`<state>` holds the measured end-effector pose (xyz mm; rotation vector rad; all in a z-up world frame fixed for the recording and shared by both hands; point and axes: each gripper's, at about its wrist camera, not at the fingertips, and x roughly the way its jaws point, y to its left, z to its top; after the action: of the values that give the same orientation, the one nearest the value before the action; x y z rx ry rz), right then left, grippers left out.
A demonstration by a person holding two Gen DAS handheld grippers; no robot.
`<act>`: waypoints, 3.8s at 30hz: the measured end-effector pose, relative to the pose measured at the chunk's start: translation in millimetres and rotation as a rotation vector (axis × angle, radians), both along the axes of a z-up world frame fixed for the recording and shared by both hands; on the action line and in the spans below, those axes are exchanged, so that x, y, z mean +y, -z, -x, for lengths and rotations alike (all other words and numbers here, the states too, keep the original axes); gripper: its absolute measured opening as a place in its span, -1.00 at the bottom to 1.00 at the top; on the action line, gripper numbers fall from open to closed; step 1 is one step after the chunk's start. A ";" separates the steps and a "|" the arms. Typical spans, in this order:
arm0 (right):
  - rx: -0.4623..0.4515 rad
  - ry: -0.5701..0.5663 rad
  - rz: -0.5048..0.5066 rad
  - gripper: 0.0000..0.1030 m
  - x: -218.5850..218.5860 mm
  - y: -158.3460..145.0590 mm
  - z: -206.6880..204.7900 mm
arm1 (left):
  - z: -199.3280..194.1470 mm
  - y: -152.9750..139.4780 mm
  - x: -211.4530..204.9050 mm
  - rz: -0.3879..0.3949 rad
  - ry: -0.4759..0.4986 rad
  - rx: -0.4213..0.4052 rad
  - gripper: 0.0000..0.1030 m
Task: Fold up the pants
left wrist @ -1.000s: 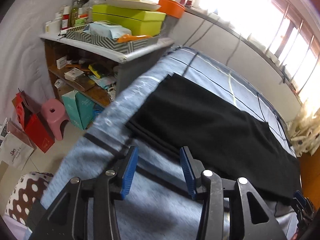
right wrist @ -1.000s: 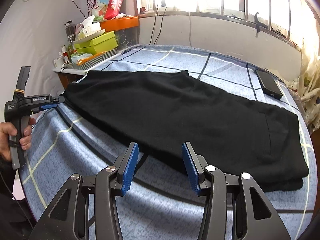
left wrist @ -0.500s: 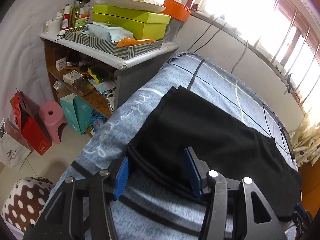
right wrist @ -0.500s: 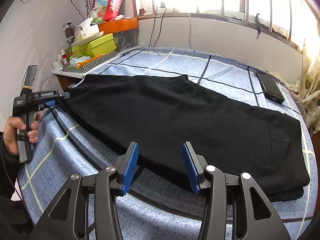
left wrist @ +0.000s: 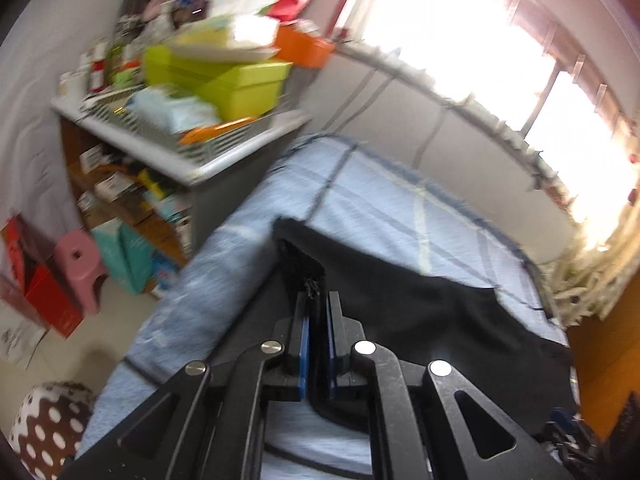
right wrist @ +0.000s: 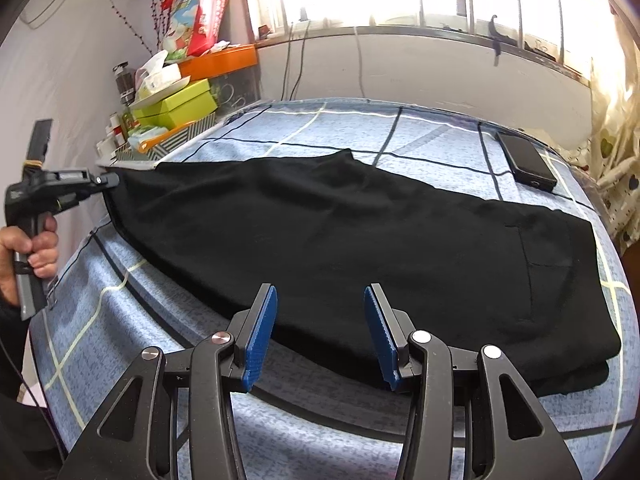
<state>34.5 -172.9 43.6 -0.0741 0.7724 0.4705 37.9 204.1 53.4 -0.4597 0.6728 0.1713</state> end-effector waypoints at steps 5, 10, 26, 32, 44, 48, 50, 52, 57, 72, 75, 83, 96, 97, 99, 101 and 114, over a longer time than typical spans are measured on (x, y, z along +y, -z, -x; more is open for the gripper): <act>-0.002 0.018 -0.018 -0.09 -9.5 -1.2 1.2 | -21.9 -29.6 -43.0 -0.016 0.133 -0.055 -0.85; -0.005 0.049 -0.026 -0.09 -22.7 -2.4 3.4 | -48.7 -46.5 -105.3 -0.031 0.317 -0.088 -0.85; 0.031 0.136 -0.054 -0.09 -60.0 5.6 2.3 | -58.2 44.2 -243.6 -0.017 0.711 0.118 -0.85; 0.032 0.134 -0.069 -0.09 -58.1 5.6 -1.8 | -48.4 41.4 -245.2 -0.026 0.740 0.099 -0.85; 0.026 0.150 -0.065 -0.09 -61.8 2.3 1.5 | -25.4 18.7 -230.6 0.011 0.771 0.038 -0.50; 0.027 0.151 -0.062 -0.09 -60.9 2.3 1.1 | -27.3 14.8 -205.0 -0.087 0.618 0.009 -0.49; 0.028 0.145 -0.061 -0.09 -59.6 2.7 1.1 | -35.4 24.7 -191.7 -0.152 0.529 0.066 -0.49; 0.029 0.140 -0.059 -0.09 -59.1 3.6 1.1 | -43.8 39.8 -182.3 -0.197 0.467 0.149 -0.51; 0.038 0.153 -0.050 -0.09 -62.7 6.9 -0.9 | -35.9 39.4 -178.8 -0.211 0.487 0.140 -0.49; 0.057 0.228 -0.021 -0.09 -81.9 12.4 -5.8 | -59.9 42.5 -226.2 -0.281 0.541 0.120 -0.49; 0.066 0.236 -0.024 -0.09 -84.2 13.1 -7.1 | -59.3 40.4 -225.0 -0.274 0.538 0.134 -0.49; 0.048 0.252 -0.017 -0.09 -90.8 7.9 -1.3 | -34.6 27.5 -199.2 -0.262 0.437 0.108 -0.49; 0.090 0.312 -0.025 -0.09 -109.7 12.9 -2.9 | -20.1 40.8 -160.1 -0.237 0.376 0.116 -0.49; 0.093 0.315 -0.024 -0.09 -110.8 13.6 -2.1 | -19.0 41.9 -160.1 -0.236 0.378 0.114 -0.49; 0.116 0.330 -0.014 -0.09 -115.0 19.2 -3.2 | -18.9 42.3 -158.5 -0.221 0.381 0.112 -0.48; 0.135 0.336 -0.055 -0.09 -122.4 20.2 -4.0 | -19.6 42.1 -158.1 -0.214 0.383 0.112 -0.47; 0.130 0.370 -0.031 -0.09 -127.2 12.6 10.9 | -1.2 40.5 -163.0 -0.222 0.402 0.098 -0.46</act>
<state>23.6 -300.1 30.9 0.1282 0.8834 0.1364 39.1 41.1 12.9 -0.0974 0.8184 -0.1115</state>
